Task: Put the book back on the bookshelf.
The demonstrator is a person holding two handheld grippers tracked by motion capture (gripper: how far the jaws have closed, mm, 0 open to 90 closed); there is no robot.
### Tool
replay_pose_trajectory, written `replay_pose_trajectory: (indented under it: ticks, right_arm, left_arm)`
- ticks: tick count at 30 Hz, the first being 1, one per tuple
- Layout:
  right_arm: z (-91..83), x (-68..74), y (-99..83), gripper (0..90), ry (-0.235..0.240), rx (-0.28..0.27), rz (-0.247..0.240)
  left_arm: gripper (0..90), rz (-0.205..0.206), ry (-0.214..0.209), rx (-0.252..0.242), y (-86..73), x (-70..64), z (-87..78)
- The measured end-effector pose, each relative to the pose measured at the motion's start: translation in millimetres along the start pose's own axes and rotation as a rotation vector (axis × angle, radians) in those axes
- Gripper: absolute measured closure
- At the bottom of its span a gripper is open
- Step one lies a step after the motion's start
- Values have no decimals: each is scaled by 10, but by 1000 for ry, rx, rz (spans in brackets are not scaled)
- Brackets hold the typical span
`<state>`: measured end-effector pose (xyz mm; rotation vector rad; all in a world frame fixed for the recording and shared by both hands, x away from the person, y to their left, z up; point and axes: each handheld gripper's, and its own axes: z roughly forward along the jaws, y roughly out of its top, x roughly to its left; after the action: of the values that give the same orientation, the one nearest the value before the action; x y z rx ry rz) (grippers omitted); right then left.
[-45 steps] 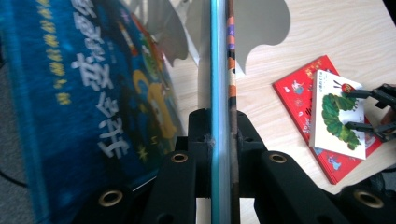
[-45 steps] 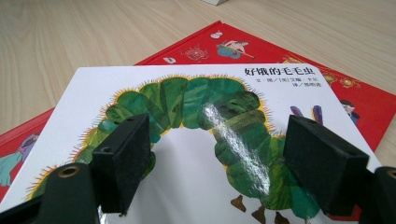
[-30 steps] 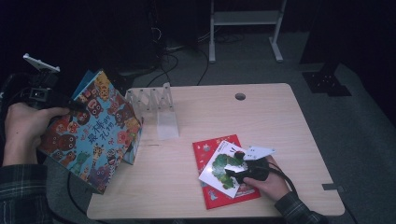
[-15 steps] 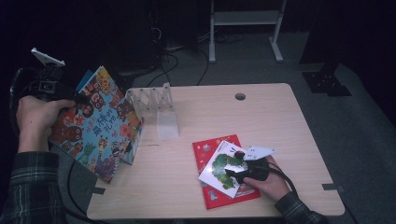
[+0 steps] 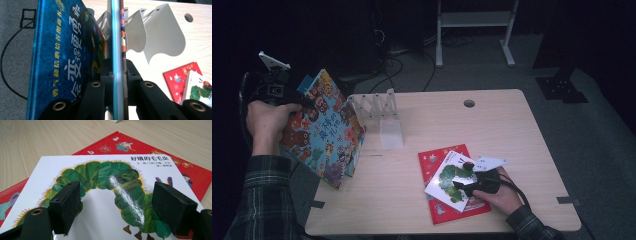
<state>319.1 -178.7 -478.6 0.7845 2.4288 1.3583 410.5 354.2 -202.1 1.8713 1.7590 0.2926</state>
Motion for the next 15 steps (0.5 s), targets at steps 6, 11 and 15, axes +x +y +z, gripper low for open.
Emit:
replay_pose_trajectory:
  ticks: [6,11,15]
  right_arm:
    - [1,-2,0,221,1,0,-1]
    - [4,-1,1,221,1,0,0]
    - [6,-1,3,222,0,-1,-1]
  left_arm:
    - [807,-9,4,1,23,2,92]
    - [807,-9,11,4,36,-17,117]
    - [807,-11,22,4,42,-42,155]
